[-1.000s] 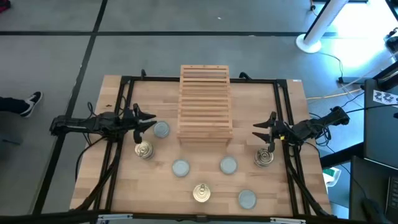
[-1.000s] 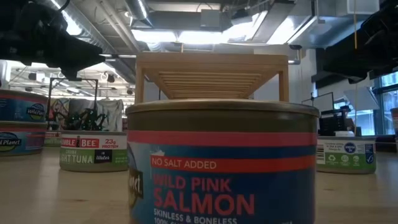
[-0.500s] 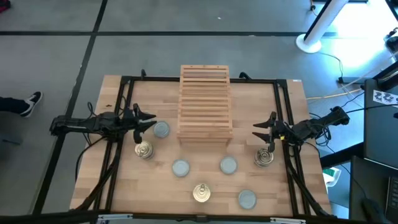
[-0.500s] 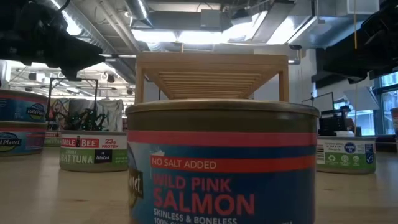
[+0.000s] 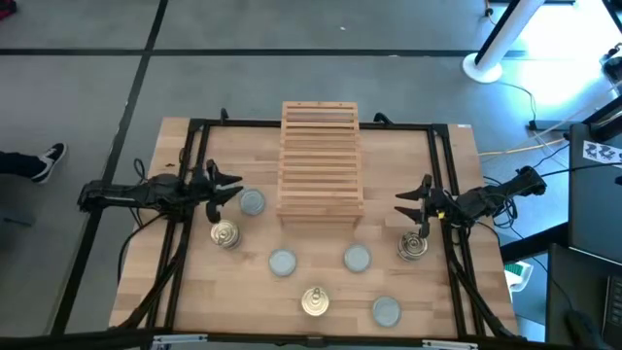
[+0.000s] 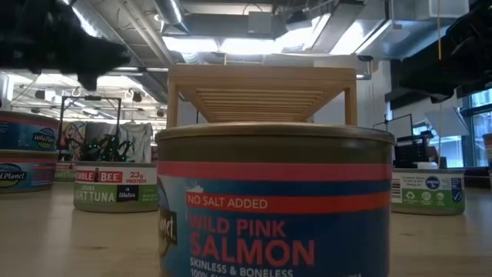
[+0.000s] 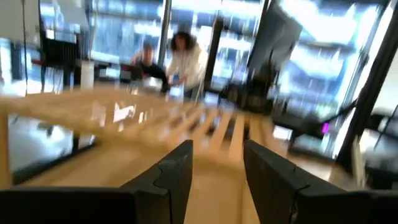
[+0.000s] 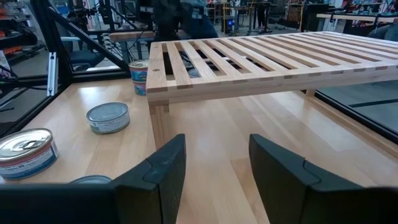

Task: Stack canned seafood by type on shelf
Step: Put the green tuna can on the shelf

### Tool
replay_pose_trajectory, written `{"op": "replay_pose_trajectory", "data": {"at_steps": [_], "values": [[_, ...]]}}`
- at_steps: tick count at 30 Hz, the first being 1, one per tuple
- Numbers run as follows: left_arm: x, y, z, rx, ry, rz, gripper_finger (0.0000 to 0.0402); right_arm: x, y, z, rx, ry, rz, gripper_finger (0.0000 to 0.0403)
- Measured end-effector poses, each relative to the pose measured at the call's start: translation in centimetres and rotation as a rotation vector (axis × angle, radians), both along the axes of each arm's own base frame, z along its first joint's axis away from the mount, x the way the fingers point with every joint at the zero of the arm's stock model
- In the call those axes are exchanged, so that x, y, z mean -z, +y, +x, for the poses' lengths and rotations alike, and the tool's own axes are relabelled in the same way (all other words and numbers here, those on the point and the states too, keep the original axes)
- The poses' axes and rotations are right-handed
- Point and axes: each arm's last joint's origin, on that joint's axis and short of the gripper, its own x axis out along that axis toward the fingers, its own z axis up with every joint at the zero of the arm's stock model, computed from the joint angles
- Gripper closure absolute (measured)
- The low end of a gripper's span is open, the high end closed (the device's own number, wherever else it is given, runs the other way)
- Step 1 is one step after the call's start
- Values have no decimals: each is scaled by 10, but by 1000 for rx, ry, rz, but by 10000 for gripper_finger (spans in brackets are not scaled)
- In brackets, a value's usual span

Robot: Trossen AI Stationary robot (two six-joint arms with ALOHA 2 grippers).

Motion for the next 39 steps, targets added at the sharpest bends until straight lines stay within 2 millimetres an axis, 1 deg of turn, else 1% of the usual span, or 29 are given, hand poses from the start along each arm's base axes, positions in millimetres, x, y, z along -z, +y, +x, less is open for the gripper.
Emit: {"op": "replay_pose_trajectory", "data": {"at_steps": [2, 4, 8, 12, 14, 17, 21, 24, 28, 31, 34, 39], "values": [[-7, 0, -1, 11, -71, -2, 263, -1, 0, 0, 0, -8, 5, 226], [-12, -3, -1, 70, -118, 6, 263, -3, 0, 0, 0, -32, 16, 226], [-15, -9, 5, 176, -137, 13, 263, -10, 0, 1, 1, -104, 50, 226], [-16, -16, 15, 234, -86, 35, 263, -16, 0, 1, 2, -157, 76, 226], [-23, -21, 22, 264, -45, 54, 263, -17, 0, 1, 3, -166, 80, 226], [-38, -31, 34, 326, 7, 70, 263, -17, 0, 1, 3, -164, 80, 226], [-59, -53, 53, 434, 128, 136, 263, -17, 0, 1, 3, -165, 80, 226], [-75, -72, 69, 482, 229, 185, 263, -20, 0, 0, 3, -193, 93, 226], [-87, -99, 92, 514, 376, 234, 263, -26, 1, 0, -20, -258, 121, 226], [-88, -120, 107, 529, 492, 283, 263, -27, 2, 2, -39, -256, 93, 226], [-84, -141, 120, 531, 590, 326, 263, -28, 5, 7, -44, -245, 64, 226], [-74, -171, 137, 544, 681, 355, 263, -32, 11, 18, -84, -260, -7, 226]]}}
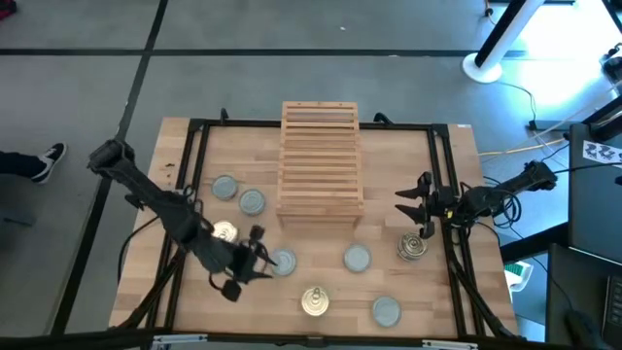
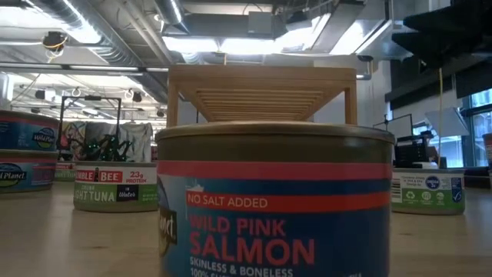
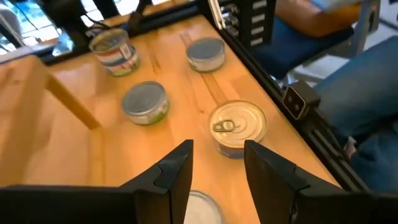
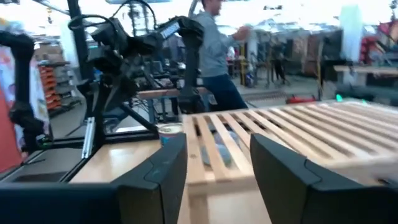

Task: Stack canned seafood by type on shelf
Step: Put the green tuna can on the shelf

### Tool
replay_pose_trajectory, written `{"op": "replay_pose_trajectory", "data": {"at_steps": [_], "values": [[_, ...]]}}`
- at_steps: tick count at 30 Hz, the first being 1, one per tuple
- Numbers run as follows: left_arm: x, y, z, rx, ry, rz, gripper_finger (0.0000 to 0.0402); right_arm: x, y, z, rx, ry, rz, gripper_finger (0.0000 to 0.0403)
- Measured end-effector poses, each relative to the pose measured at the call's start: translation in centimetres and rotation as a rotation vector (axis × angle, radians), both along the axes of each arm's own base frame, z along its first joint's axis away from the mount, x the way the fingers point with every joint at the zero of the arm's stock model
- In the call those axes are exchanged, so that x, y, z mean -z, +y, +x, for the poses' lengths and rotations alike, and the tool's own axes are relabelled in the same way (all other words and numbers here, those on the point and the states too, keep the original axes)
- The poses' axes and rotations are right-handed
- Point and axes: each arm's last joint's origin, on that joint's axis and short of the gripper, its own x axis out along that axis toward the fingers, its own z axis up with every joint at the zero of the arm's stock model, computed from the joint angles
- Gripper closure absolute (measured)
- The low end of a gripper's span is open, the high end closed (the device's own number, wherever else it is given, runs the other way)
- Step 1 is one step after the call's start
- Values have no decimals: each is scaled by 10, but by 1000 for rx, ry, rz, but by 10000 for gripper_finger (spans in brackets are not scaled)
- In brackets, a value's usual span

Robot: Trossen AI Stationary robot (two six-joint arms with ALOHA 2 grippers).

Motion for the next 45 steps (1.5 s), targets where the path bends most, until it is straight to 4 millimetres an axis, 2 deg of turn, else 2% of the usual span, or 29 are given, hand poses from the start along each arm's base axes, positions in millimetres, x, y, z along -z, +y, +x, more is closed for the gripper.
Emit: {"op": "replay_pose_trajectory", "data": {"at_steps": [5, 10, 14, 20, 26, 33, 40, 45], "values": [[17, -19, 10, -12, 68, 23, 263, -9, 8, 15, -30, -12, -100, 226], [39, -30, 16, -23, 131, 42, 263, -32, 20, 39, -25, 55, -210, 226], [53, -34, 20, -40, 160, 83, 263, -50, 35, 68, -47, 106, -322, 226], [70, -36, 21, -48, 221, 134, 263, -66, 60, 117, -125, 221, -450, 226], [85, -38, 23, -58, 270, 166, 263, -63, 81, 161, -171, 406, -527, 226], [99, -38, 23, -71, 314, 218, 263, -46, 101, 203, -191, 523, -573, 226], [110, -38, 26, -106, 319, 261, 263, -26, 114, 226, -221, 576, -593, 226], [116, -37, 26, -135, 323, 278, 263, -13, 121, 234, -241, 608, -607, 226]]}}
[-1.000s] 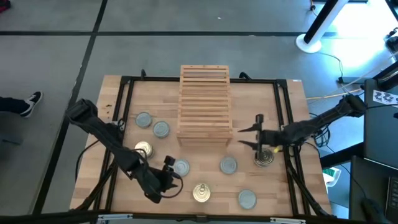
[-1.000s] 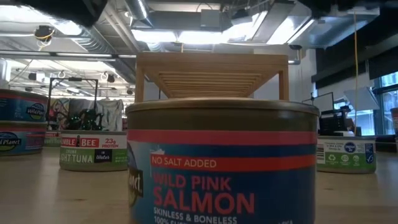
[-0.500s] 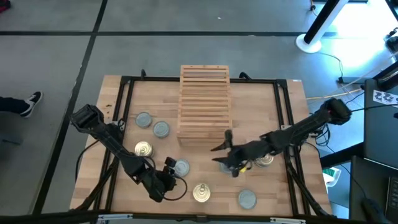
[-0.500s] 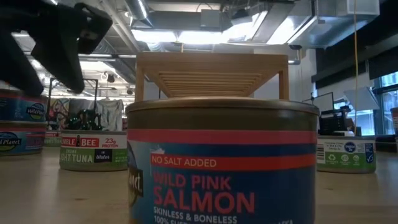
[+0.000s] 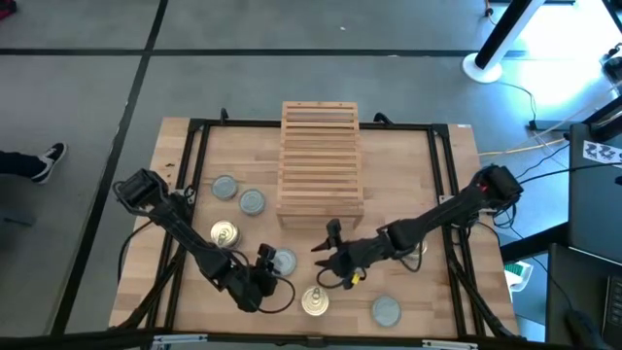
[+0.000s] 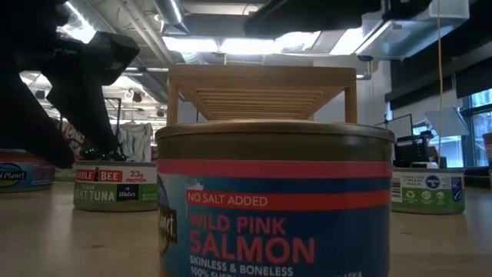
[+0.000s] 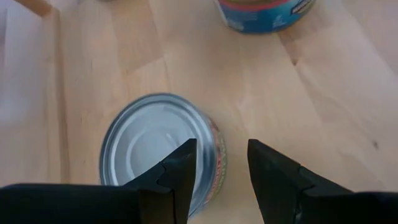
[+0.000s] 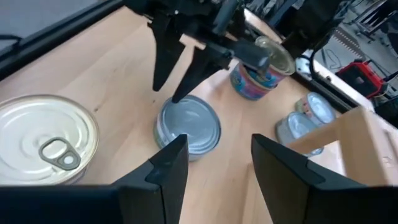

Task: Stack canned seafood by type on shelf
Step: Put the green tuna can on the shelf

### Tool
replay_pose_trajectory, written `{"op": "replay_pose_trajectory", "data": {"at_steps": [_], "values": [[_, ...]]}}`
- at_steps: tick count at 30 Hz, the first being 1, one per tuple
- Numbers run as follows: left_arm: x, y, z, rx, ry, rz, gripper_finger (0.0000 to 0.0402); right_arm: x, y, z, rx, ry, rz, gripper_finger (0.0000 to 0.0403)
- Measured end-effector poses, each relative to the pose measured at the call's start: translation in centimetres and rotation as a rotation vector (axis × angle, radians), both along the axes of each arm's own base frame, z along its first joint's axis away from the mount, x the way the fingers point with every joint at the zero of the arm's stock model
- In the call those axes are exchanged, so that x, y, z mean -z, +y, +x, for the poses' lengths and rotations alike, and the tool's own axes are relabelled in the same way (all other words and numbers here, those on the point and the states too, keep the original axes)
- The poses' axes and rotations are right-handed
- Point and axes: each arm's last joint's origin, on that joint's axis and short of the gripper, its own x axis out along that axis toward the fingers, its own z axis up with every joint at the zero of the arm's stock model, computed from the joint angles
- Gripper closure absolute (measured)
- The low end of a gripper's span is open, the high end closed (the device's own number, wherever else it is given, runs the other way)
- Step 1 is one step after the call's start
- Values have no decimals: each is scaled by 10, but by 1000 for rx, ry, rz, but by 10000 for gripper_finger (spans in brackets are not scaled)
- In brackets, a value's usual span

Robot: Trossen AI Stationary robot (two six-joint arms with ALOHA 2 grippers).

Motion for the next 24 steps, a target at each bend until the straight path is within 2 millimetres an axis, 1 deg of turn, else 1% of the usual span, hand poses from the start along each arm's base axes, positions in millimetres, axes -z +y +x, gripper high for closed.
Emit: {"op": "replay_pose_trajectory", "data": {"at_steps": [4, 9, 18, 21, 24], "values": [[2, 1, 0, -12, 1, 13, 263, 10, 8, 1, -15, 22, -14, 226], [6, 1, 0, -23, 10, 32, 263, 17, 14, 1, -23, 37, -24, 226], [17, 0, 2, -40, 6, 81, 264, 30, 14, 5, -6, 64, -46, 226], [17, 1, 2, -28, 1, 114, 281, 34, 15, 5, -4, 76, -53, 226], [18, 2, 2, -26, -5, 142, 311, 37, 15, 7, 0, 75, -55, 226]]}}
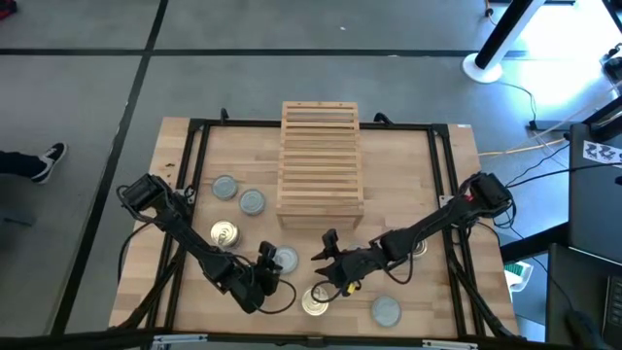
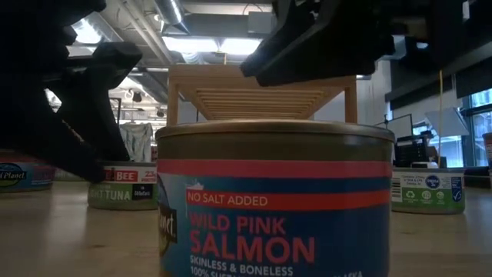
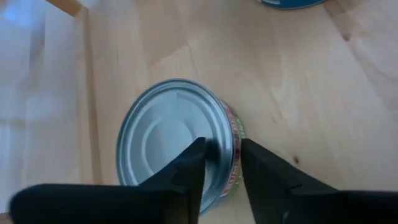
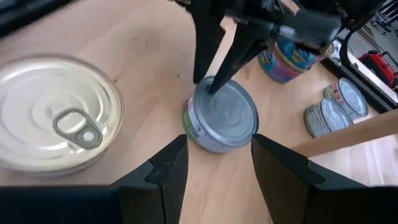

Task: Stack canned seafood by type on shelf
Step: Put the green tuna can on the shelf

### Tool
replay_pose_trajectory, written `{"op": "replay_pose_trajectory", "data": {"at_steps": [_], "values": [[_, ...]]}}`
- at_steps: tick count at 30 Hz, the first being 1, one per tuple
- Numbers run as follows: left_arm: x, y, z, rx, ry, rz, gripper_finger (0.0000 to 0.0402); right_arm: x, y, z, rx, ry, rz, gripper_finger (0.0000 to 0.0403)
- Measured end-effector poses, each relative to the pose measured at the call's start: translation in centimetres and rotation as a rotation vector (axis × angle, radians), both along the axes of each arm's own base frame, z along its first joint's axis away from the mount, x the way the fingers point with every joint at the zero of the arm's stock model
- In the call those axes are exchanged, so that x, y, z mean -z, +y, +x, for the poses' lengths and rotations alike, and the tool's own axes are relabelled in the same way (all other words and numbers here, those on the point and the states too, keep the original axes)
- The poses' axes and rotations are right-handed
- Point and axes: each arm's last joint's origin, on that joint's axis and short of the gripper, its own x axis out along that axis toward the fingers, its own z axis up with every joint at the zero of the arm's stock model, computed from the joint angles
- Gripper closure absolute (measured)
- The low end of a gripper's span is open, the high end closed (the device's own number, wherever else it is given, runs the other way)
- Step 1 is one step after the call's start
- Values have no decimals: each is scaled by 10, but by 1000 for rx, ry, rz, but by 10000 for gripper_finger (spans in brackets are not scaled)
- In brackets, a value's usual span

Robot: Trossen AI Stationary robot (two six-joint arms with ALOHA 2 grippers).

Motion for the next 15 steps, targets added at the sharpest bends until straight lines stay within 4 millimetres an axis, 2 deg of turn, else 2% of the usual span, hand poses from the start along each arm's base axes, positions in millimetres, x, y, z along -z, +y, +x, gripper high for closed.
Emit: {"op": "replay_pose_trajectory", "data": {"at_steps": [9, 15], "values": [[0, 0, 0, 2, -3, 7, 393, 0, 0, 0, 4, -1, -2, 226], [0, 0, 0, 13, 0, 16, 400, 0, 0, 0, 4, 0, -3, 226]]}}
